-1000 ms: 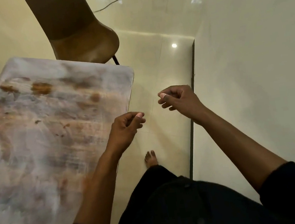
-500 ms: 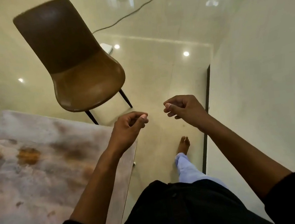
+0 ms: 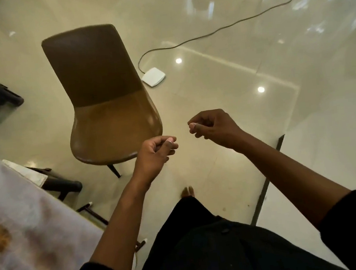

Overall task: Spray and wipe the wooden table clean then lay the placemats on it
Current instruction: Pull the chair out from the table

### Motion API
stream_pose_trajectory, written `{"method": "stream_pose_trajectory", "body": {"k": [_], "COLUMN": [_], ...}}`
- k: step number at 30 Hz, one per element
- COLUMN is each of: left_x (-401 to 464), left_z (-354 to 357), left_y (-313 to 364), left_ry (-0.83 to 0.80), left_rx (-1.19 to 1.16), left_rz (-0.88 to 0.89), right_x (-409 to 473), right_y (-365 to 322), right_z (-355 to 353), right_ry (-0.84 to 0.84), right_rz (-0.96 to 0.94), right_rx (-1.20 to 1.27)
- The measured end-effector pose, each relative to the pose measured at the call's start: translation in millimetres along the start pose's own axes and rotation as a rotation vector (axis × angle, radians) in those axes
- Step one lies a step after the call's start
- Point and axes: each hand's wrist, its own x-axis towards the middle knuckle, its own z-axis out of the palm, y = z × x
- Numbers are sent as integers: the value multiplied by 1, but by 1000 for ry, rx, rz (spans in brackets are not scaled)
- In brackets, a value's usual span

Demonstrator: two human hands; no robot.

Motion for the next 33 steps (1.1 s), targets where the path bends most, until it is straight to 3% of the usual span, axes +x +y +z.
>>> {"method": "stream_pose_trajectory", "body": {"k": [12,21,27,33], "left_x": [246,388,453,494], "left_z": [-22,-63,-73,-73], "left_y": [74,110,109,122], "left_ry": [111,298,464,728], "left_rx": [-111,-177,-500,-780], "left_rz": [-84,-173,-376,-460], "right_x": [266,456,581,679], "right_y": [-18,-47,-73,-111], "right_z": [-55,-66,-61,-40], "right_ry": [-149,-312,-475,-781], "right_rz": [-18,-100,-268,-523], "right_rx": [-102,-156,-271,-443]}}
